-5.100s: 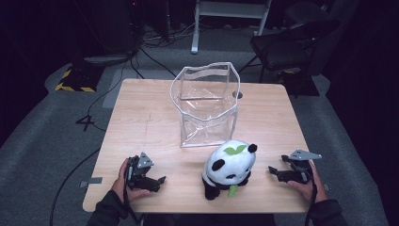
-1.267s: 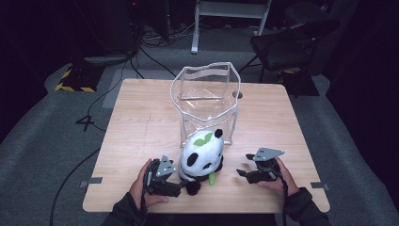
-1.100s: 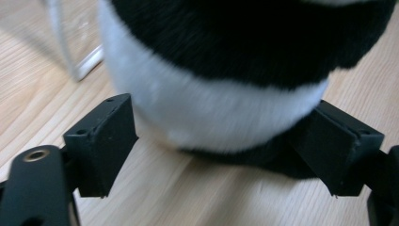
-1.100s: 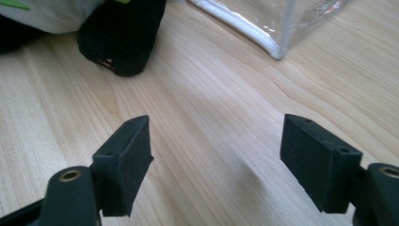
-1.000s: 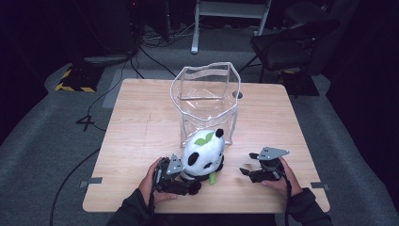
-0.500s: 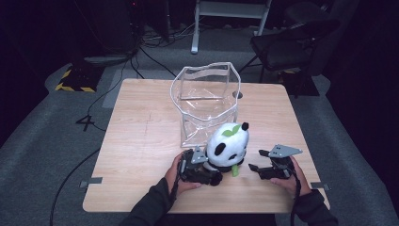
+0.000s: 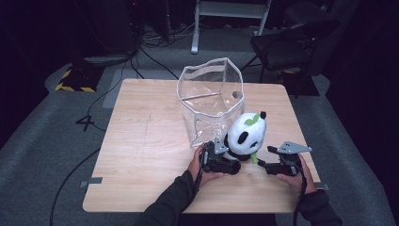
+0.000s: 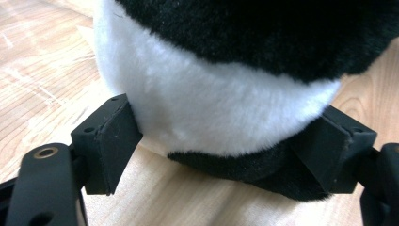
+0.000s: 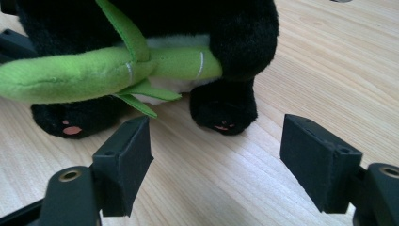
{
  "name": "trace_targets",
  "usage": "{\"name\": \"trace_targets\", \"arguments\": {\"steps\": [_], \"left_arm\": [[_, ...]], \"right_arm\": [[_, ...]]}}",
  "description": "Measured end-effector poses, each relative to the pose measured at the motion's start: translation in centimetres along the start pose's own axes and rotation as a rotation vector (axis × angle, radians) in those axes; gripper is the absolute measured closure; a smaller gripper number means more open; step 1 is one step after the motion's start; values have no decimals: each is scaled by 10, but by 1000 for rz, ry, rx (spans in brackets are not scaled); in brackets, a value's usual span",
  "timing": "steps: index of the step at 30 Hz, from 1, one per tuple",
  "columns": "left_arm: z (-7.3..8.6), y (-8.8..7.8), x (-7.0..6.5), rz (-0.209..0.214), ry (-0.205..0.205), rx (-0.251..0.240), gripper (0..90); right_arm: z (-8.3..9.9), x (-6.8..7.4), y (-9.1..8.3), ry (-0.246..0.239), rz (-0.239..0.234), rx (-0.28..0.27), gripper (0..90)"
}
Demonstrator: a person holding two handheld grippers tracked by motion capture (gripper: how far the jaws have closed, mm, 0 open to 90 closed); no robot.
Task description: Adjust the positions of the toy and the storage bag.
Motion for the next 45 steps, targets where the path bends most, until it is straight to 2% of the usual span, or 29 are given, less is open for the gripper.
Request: {"name": "trace_targets", "arguments": {"steps": [2, 3, 4, 5, 6, 7, 10, 11, 14, 17, 19, 20, 21, 24, 25, 26, 27, 28, 29, 30, 31, 32, 33, 36, 39, 42, 43, 45], "left_arm": [[3, -7, -3, -9, 20, 2, 193], [6, -14, -4, -12, 47, 7, 198], [11, -25, -5, -18, 81, 15, 197], [11, -25, -5, -18, 81, 15, 197], [17, -33, -3, -25, 95, 26, 196], [21, -39, -2, -23, 97, 28, 196], [39, -61, 8, -37, 77, 42, 192], [47, -70, 13, -39, 71, 49, 191], [66, -89, 28, -74, 56, 75, 190], [89, -106, 44, -83, 27, 104, 189], [107, -115, 53, -99, 4, 141, 186], [114, -118, 56, -101, 8, 158, 185], [126, -124, 60, -107, 13, 183, 174], [135, -130, 62, -102, 8, 196, 175], [139, -133, 63, -106, 2, 194, 171], [141, -136, 65, -106, -7, 193, 175], [143, -138, 66, -104, -9, 193, 182], [143, -140, 66, -110, -15, 185, 186], [147, -143, 68, -109, -24, 186, 186], [147, -143, 68, -109, -24, 186, 185], [148, -145, 69, -118, -17, 185, 185], [150, -146, 69, -115, -21, 184, 185], [150, -147, 69, -113, -21, 180, 185], [151, -147, 70, -107, -33, 176, 183], [151, -146, 70, -107, -33, 175, 183], [151, -146, 70, -105, -36, 175, 183], [151, -146, 70, -105, -36, 175, 183], [151, -146, 70, -99, -47, 178, 184]], "right_arm": [[-1, 2, -2, 11, -3, -9, 250], [-2, 4, -2, 16, -4, -12, 245], [-4, 13, -4, 8, -14, -23, 223], [-4, 13, -4, 8, -14, -23, 223], [-6, 26, -5, 8, -36, -31, 212], [-6, 26, -5, 8, -36, -31, 212], [-8, 45, -3, 3, -69, -38, 199], [-7, 57, -2, -10, -87, -29, 196], [-8, 64, -2, -6, -86, -33, 202], [-8, 69, -1, -12, -82, -32, 195], [-9, 63, 1, -29, -46, -32, 195], [-12, 56, 1, -20, -26, -45, 201], [-17, 46, -1, 15, -34, -66, 201], [-19, 40, -1, 22, -36, -69, 192], [-20, 39, -1, 12, -39, -69, 256], [-21, 41, -1, -18, -54, -70, 338], [-21, 43, 1, -31, -51, -68, 381], [-21, 46, 2, -39, -71, -62, 494], [-22, 48, 2, -80, -69, -62, 539], [-22, 48, 2, -80, -69, -62, 539], [-22, 48, 0, -87, -64, -64, 579], [-23, 46, -2, -84, -60, -75, 676], [-24, 42, -4, -78, -43, -85, 732], [-24, 34, -8, -65, -37, -86, 745], [-22, 27, -12, -67, -2, -88, 752], [-19, 11, -20, -52, 39, -84, 755], [-19, 11, -20, -52, 39, -84, 755], [-16, -5, -28, -36, 70, -86, 756]]}}
Point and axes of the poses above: each handheld gripper's, and its own axes: y roughly forward along the jaws, z roughly out of its underside, x roughly to its left, the point moved 10 cm from there along y, roughly forward along the jaws, and after that the axes turned 7 degrees about y, right-handed, at the moved point
